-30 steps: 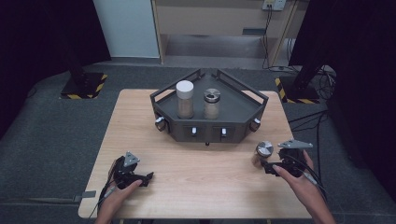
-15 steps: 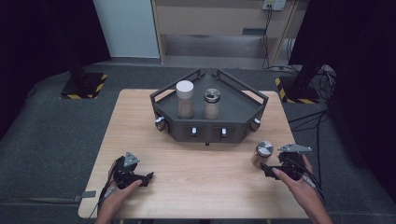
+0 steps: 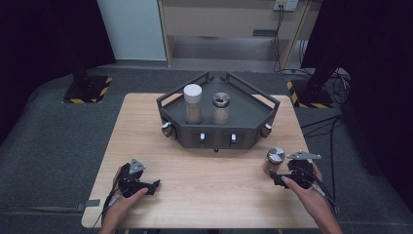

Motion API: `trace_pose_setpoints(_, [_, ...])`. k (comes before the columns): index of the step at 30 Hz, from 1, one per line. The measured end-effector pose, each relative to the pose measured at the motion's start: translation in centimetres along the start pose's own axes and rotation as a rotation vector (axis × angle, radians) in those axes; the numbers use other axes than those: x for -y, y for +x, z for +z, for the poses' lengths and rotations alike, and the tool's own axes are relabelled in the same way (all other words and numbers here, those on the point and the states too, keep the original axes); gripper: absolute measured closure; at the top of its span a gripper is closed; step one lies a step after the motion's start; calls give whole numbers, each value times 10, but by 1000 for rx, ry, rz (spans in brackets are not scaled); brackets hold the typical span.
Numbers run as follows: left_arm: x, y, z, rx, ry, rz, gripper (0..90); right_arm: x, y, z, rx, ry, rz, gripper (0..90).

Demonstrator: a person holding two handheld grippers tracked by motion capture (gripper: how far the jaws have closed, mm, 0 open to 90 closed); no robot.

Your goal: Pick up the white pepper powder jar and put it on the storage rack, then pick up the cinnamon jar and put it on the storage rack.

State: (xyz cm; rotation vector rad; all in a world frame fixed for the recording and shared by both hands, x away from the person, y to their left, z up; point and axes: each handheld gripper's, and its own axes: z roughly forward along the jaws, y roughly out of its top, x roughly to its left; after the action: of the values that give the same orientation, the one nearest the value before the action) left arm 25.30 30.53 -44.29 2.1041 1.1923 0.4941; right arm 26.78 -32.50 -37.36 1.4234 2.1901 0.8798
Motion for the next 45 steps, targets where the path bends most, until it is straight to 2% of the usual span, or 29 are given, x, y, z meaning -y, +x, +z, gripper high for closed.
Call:
trace_pose_setpoints(11, [0, 0, 0, 0, 0, 0, 0, 1, 2, 11, -6, 11, 7, 54])
trace_pose_setpoints(21, [0, -1, 0, -2, 0, -1, 0, -9, 7, 22, -4, 16, -5, 58])
trace_pose_setpoints(45, [0, 0, 0, -2, 0, -1, 0, -17, 4, 36, -6, 24, 8, 96])
